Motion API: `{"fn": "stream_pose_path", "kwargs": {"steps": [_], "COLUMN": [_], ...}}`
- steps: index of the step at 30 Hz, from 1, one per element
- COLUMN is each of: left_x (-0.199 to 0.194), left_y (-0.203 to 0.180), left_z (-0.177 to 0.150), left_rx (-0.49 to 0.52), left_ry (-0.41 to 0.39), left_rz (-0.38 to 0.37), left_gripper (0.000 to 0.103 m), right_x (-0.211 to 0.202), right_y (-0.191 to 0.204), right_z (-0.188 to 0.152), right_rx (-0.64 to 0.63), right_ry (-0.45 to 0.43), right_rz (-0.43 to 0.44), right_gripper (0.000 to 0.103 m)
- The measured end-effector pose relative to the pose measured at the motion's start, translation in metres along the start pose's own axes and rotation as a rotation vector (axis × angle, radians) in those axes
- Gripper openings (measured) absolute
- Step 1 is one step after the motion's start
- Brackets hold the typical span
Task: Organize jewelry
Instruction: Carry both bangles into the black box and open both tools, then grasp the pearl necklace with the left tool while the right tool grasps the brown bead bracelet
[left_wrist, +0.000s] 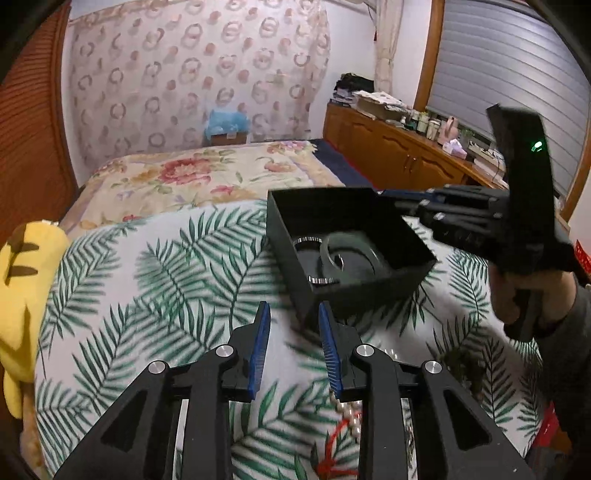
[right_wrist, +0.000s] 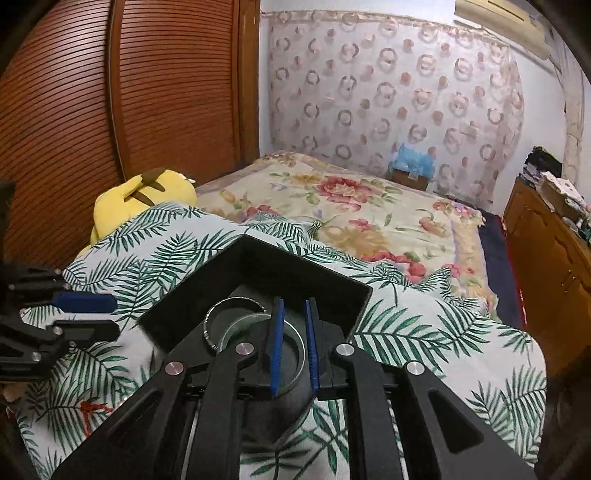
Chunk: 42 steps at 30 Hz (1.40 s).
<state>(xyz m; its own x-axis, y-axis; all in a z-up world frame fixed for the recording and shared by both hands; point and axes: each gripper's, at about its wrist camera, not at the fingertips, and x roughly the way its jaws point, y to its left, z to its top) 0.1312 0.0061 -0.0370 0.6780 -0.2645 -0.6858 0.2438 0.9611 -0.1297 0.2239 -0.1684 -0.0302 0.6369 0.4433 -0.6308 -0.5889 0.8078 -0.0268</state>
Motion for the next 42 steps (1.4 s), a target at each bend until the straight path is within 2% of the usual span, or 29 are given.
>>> {"fn": "stream_pose_path", "kwargs": {"steps": [4, 9, 13, 15, 23, 26, 32, 35, 37, 39, 42], "left_x": [-0.006, -0.011, -0.014, -0.013, -0.006, -0.002, 0.002, 0.004, 0.01, 0.019, 0.026], "left_y": [-0.003, -0.008, -0.011, -0.012, -0.015, -0.014, -0.012, -0.01, -0.01, -0.012, -0.017], "left_z": [-0.012, -0.027, -0.034, -0.037, -0.047, -0.049, -0.048, -0.043, -0.041, -0.039, -0.037], "left_rx": [0.007, 0.015, 0.03, 0.033, 0.075, 0.079, 0.075, 0.058, 0.048, 0.045, 0.066], "left_ry": [0.002, 0.008, 0.011, 0.021, 0.048, 0.062, 0.051, 0.047, 0.068, 0.1, 0.116], "left_rz": [-0.003, -0.002, 0.001, 0.003, 0.052, 0.057, 0.043, 0.007, -0.016, -0.032, -0.027], "left_gripper": [0.038, 0.073, 0.08, 0.089, 0.09, 0.09, 0.09, 0.082, 0.072, 0.056, 0.051], "right_x": [-0.027, -0.052, -0.062, -0.066, -0.072, -0.071, -0.067, -0.066, -0.065, -0.065, -0.065], "right_y": [0.004, 0.01, 0.014, 0.015, 0.023, 0.027, 0.029, 0.029, 0.03, 0.03, 0.031], "right_z": [-0.014, -0.043, -0.067, -0.077, -0.111, -0.119, -0.129, -0.131, -0.131, -0.131, -0.131], "right_rx": [0.02, 0.034, 0.041, 0.048, 0.056, 0.055, 0.051, 0.056, 0.052, 0.05, 0.042], "right_ry": [-0.02, 0.005, 0.044, 0.063, 0.13, 0.151, 0.187, 0.193, 0.193, 0.193, 0.193], "right_rz": [0.004, 0.005, 0.003, 0.011, 0.049, 0.066, 0.042, 0.041, 0.037, 0.035, 0.027], "right_gripper": [0.014, 0.028, 0.028, 0.028, 0.028, 0.028, 0.028, 0.028, 0.028, 0.028, 0.028]}}
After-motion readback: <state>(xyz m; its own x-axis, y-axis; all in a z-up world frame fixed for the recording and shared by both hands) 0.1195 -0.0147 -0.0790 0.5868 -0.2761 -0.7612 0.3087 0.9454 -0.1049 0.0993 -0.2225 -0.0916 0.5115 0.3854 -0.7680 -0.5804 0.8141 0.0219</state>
